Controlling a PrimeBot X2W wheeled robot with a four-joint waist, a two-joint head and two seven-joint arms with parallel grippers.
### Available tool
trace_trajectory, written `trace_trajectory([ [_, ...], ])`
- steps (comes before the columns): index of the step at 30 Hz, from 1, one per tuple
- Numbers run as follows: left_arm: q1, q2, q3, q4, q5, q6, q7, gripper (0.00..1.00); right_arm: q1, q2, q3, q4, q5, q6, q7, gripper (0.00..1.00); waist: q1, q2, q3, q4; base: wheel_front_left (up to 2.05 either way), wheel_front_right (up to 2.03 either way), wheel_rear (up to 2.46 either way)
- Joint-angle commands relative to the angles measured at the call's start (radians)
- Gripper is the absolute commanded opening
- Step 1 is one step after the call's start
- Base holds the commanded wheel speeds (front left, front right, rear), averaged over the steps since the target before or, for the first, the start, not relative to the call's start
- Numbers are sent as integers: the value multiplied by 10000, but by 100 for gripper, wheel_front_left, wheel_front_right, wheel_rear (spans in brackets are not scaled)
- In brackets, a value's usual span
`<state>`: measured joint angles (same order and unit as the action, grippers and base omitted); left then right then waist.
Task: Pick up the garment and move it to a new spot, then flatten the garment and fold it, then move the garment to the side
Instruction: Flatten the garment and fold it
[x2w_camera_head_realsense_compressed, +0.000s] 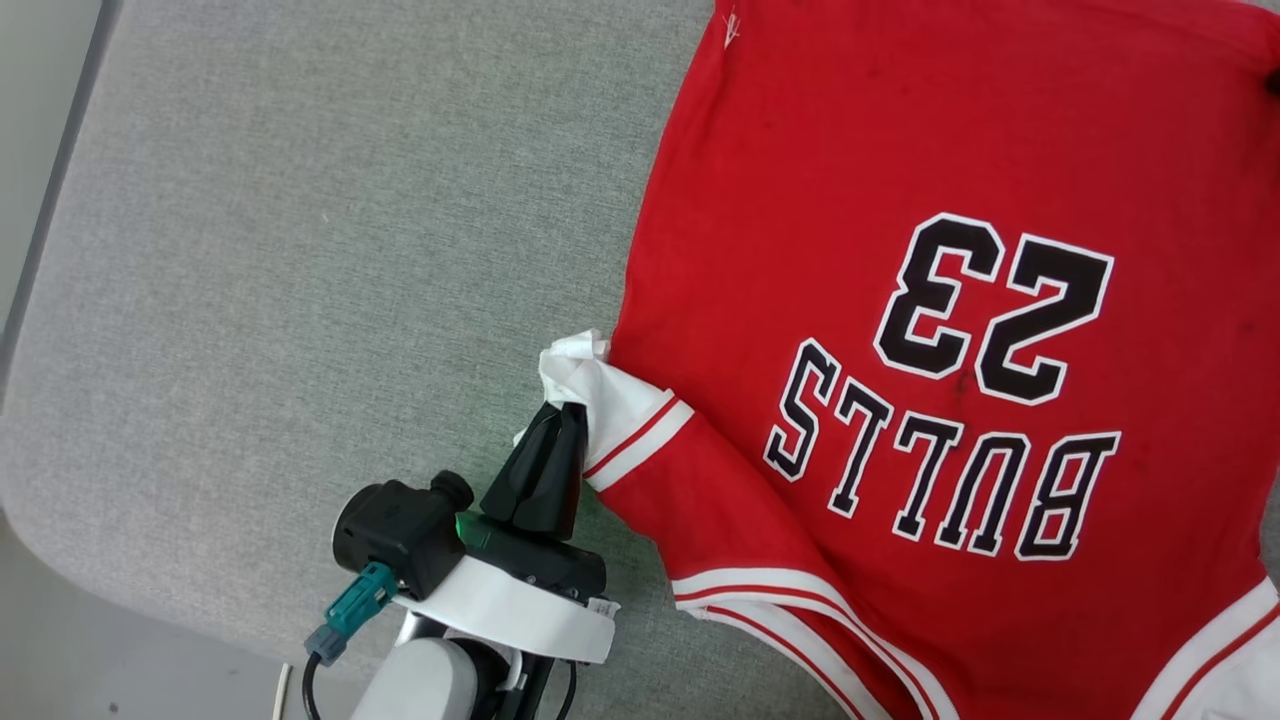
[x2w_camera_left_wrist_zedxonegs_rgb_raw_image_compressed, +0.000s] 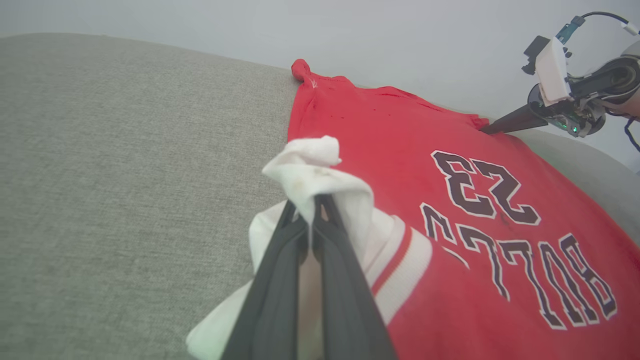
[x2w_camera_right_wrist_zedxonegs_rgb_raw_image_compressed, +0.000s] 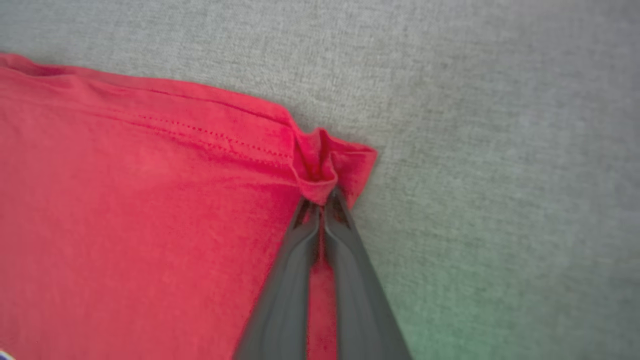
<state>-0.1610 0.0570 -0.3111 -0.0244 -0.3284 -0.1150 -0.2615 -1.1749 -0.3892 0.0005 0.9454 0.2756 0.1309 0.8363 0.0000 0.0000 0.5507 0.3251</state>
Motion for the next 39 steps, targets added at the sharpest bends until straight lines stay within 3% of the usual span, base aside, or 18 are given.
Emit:
trace_trajectory([
  [1, 4, -22, 67, 65, 57, -43, -50, 0, 744, 133, 157, 648, -11, -3, 302, 0, 0, 0, -150, -15, 0, 0, 0],
  [7, 291, -41, 301, 413, 103, -67, -50, 0, 376, -479, 418, 12, -95, -11, -106, 0, 0, 0, -977, -256, 0, 0, 0],
  [12, 700, 52, 615, 914, 113, -25, -40, 0, 1026, -675, 1007, -726, 367, -8, -421, 0, 0, 0, -2080, -776, 0, 0, 0],
  [18, 1274, 330, 1009, 1310, -34, 191, 22, 0, 2928, -1026, 1386, -1981, 1300, -8, -762, 0, 0, 0, -3322, -1552, 0, 0, 0],
  [25, 2111, 675, 1325, 1344, -278, 469, 519, 0, 6272, -1232, 668, -3838, 2113, -6, -1082, 0, 0, 0, -4473, -2416, 0, 0, 0],
  [33, 2676, 984, 1520, 1275, -492, 614, 983, 0, 9926, -400, -988, -5829, 1978, -6, -1054, 0, 0, 0, -5116, -3018, 0, 0, 0],
  [39, 2977, 1061, 1511, 1287, -617, 682, 1233, 0, 12805, 1318, -2382, -7201, 1645, -5, -899, 0, 0, 0, -5393, -3155, 0, 0, 0],
])
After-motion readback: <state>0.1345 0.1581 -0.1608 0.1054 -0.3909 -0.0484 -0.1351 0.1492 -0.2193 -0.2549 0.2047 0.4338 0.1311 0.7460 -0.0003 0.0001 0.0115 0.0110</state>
